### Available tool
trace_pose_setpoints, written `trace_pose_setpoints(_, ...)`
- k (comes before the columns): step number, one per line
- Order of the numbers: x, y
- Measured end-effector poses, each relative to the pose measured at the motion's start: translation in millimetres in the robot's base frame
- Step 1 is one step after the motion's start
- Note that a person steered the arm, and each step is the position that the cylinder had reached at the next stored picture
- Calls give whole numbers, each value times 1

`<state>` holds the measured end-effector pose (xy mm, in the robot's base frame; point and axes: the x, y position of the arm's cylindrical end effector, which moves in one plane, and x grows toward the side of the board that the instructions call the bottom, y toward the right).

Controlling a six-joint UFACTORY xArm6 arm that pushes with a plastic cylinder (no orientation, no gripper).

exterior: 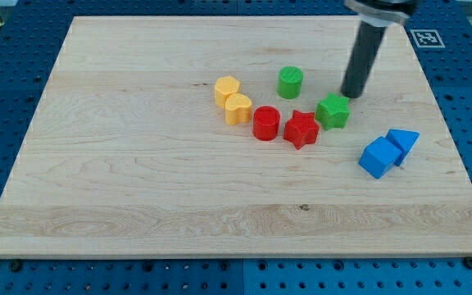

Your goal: Move the green star diagonally bottom right to the green circle

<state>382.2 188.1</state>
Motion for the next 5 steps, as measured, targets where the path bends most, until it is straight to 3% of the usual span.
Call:
trace_pose_setpoints(2,53,8)
trace_pose_setpoints(5,53,-39)
